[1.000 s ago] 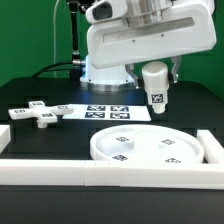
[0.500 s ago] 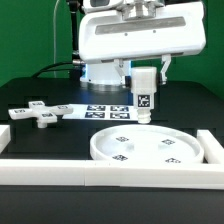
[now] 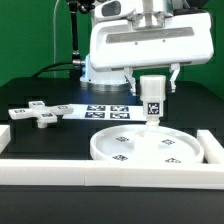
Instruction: Assemble round table
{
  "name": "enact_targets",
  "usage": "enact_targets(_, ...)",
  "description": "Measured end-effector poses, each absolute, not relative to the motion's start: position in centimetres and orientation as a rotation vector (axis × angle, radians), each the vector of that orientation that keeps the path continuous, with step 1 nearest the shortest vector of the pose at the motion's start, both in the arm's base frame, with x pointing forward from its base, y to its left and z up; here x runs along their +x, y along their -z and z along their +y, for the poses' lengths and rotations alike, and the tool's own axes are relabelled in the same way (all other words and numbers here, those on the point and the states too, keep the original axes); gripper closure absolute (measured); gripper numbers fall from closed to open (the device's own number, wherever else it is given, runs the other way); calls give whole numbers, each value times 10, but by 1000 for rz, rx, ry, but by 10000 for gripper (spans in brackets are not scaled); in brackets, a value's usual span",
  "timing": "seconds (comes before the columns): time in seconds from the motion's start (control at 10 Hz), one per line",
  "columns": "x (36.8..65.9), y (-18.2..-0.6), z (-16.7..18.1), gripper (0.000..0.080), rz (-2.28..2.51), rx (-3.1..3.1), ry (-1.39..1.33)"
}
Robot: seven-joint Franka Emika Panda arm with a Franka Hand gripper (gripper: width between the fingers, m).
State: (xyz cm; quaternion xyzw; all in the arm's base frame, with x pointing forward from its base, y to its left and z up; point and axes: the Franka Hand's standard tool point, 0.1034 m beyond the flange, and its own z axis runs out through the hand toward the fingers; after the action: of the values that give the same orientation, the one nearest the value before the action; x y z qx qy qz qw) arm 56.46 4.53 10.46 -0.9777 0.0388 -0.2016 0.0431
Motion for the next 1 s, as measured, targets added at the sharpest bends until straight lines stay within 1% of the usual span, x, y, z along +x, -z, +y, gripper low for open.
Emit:
enact_targets(0.3,561,-98,42,390,122,-2996,600)
enact_targets(1.0,563,-93,36,390,133,-3000,596)
